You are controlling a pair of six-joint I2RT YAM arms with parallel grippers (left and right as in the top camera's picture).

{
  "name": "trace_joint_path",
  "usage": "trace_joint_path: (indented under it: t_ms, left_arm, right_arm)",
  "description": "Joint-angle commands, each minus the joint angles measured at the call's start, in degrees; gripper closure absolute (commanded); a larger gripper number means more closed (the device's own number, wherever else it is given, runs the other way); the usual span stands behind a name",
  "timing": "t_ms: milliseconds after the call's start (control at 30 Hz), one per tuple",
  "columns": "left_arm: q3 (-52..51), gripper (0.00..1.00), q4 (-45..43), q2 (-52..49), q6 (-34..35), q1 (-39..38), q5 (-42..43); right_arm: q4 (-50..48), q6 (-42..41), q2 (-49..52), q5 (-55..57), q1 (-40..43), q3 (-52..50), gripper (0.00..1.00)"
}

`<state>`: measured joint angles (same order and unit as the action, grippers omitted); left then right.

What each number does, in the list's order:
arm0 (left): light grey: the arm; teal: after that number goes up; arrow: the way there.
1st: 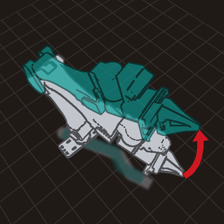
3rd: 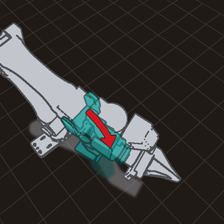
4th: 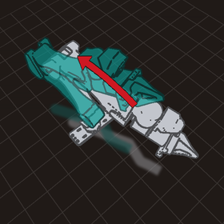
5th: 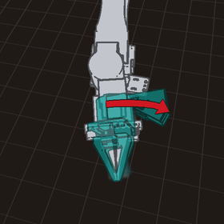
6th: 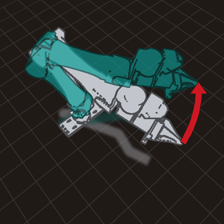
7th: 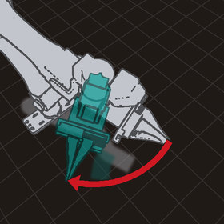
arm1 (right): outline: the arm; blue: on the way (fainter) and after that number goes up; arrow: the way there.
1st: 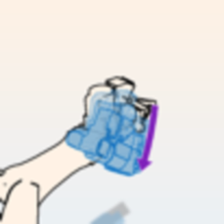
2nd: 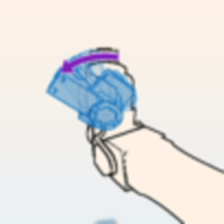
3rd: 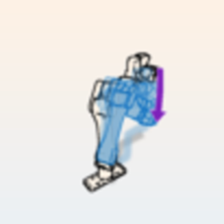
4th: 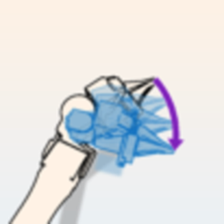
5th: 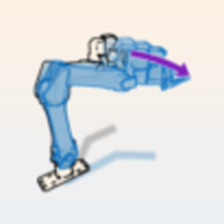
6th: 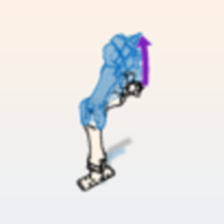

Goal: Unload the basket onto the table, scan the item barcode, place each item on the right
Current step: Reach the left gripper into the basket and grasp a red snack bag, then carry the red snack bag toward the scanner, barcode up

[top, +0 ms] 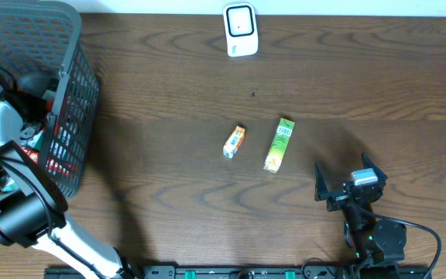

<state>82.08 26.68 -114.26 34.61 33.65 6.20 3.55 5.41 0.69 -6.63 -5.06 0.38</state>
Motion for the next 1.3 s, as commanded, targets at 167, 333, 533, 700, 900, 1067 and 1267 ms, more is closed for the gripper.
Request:
trace_joint_path:
  t_ms: [167,333,533,700,900,1067,1267]
  left_arm:
    - [-0.3,0.92,0.6,5.6,-4.4,0.2,-1.0]
    - [-0.3,0.92,-0.3,12.6,-4.4,0.2,-1.0]
    - [-0.3,0.93,-0.4,24.8,-4.4,0.2,-1.0]
    - [-0.3,0.93,2.3,36.6,-4.4,-0.4,0.5]
    - [-0.3,0.92,15.0,49.5,-5.4,-7.3,6.9]
    - [-0.9,0.92,24.3,50.9,-9.5,-18.8,6.8]
    - [-5.9,0.92,27.2,46.1,-14.0,-34.2,6.3]
  right_arm:
    - [0.2,-0.7,-0.3,-0.1,-0.3,-0.1,0.01]
    - [0.2,-0.7,-0.3,-0.1,-0.3,-0.1,0.01]
    - [0.2,-0.7,-0.3,-0.1,-0.3,-0.1,0.01]
    - [0.2,-0.7,-0.3,-0.1,-0.3,-0.1,0.01]
    - [0.2,-0.7,-0.3,-0.1,-0.3,-0.1,0.01]
    - [0.2,-0.7,-0.3,-0.1,-0.3,-0.1,0.01]
    - [0.2,-0.7,-0.3,-0.1,-0.3,-0.1,0.01]
